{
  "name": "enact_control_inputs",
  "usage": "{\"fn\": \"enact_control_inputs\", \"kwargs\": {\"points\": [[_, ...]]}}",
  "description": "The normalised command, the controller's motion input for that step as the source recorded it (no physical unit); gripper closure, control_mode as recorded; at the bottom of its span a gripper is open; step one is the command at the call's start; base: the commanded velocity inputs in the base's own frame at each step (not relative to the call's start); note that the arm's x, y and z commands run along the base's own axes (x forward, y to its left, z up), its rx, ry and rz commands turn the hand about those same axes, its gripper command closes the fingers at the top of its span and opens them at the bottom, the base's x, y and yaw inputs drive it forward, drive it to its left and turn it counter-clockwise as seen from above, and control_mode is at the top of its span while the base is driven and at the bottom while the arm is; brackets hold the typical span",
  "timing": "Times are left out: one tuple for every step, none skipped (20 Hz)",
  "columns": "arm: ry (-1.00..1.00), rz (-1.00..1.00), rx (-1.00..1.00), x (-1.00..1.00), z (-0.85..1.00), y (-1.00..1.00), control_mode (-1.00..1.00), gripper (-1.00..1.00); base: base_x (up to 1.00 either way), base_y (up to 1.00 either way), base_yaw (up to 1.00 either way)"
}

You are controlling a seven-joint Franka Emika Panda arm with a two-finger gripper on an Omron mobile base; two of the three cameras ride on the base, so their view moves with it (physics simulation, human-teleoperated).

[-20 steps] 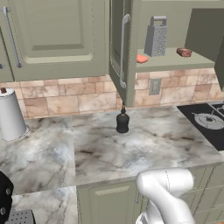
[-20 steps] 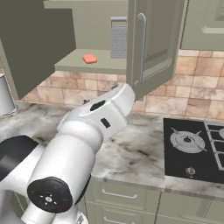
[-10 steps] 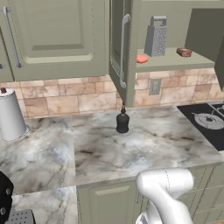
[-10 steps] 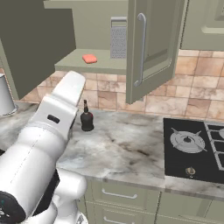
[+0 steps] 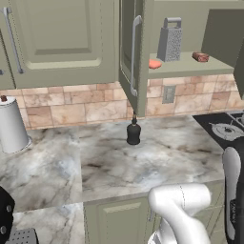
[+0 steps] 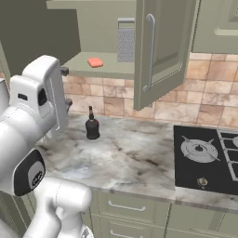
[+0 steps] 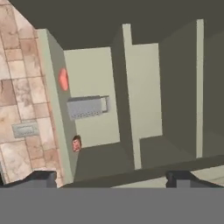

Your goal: Pick the bar soap and bar soap from the cabinet and place them on the counter.

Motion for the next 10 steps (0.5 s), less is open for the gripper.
{"fn": "enact_control_inputs", "kwargs": {"points": [[0.07, -0.34, -0.29, 0.68, -0.08, 0.15, -1.00, -1.00, 0.00, 0.00, 0.00], [0.08, -0.34, -0.28, 0.69, -0.07, 0.15, -1.00, -1.00, 0.00, 0.00, 0.00], [0.09, -0.34, -0.28, 0.68, -0.07, 0.13, -1.00, -1.00, 0.00, 0.00, 0.00], [0.10, -0.34, -0.28, 0.66, -0.06, 0.12, -1.00, -1.00, 0.00, 0.00, 0.00], [0.10, -0.35, -0.27, 0.65, -0.07, 0.12, -1.00, -1.00, 0.00, 0.00, 0.00], [0.09, -0.36, -0.27, 0.62, -0.04, 0.12, -1.00, -1.00, 0.00, 0.00, 0.00], [0.09, -0.37, -0.26, 0.59, -0.04, 0.12, -1.00, -1.00, 0.00, 0.00, 0.00], [0.09, -0.38, -0.24, 0.56, -0.02, 0.12, -1.00, -1.00, 0.00, 0.00, 0.00], [0.09, -0.39, -0.23, 0.54, -0.01, 0.11, -1.00, -1.00, 0.00, 0.00, 0.00], [0.08, -0.40, -0.22, 0.50, 0.00, 0.10, -1.00, -1.00, 0.00, 0.00, 0.00]]}}
